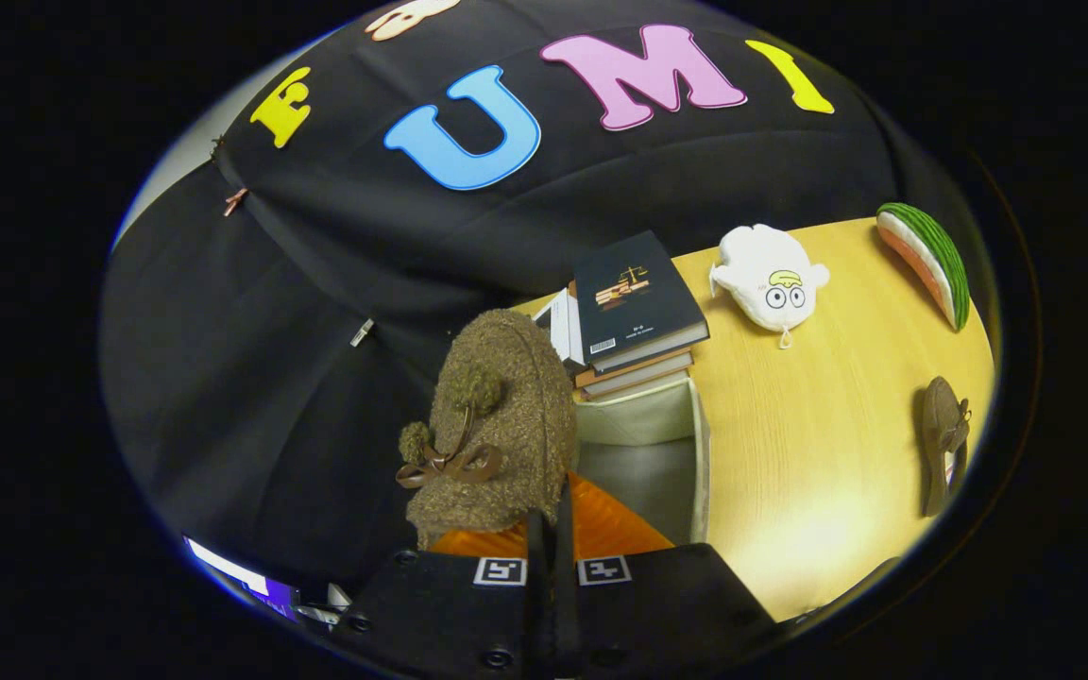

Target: Open the storage box then place both shoes into the box .Put the left shoe in first, then the right shoe, with the right side of both shoes facing outward in a uniform manner.

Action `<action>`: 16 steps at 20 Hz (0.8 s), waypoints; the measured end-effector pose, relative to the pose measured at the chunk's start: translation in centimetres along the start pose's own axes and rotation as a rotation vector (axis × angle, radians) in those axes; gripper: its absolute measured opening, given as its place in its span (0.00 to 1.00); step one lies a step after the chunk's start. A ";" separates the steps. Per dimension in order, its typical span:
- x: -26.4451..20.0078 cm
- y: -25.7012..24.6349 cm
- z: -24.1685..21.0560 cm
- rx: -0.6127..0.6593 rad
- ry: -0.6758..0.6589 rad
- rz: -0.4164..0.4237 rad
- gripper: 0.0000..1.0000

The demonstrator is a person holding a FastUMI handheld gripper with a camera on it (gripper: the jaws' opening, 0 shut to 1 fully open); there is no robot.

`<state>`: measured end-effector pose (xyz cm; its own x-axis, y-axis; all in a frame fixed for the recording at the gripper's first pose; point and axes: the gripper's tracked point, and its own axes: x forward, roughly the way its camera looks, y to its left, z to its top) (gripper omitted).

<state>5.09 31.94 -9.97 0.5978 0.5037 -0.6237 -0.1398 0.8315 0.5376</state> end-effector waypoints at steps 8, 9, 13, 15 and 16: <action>5.6 -0.8 -4.8 -0.012 0.074 -0.102 0.05; 5.8 -1.1 -5.2 -0.013 0.081 -0.117 0.05; 7.0 -1.8 -6.4 0.005 0.109 -0.144 0.05; 6.5 -0.9 -6.4 0.041 0.142 -0.113 0.33; 6.2 -0.4 -7.0 0.040 0.150 -0.091 0.55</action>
<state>3.33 36.35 -18.00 0.4819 0.4583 -0.7468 -0.0571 0.8669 0.4951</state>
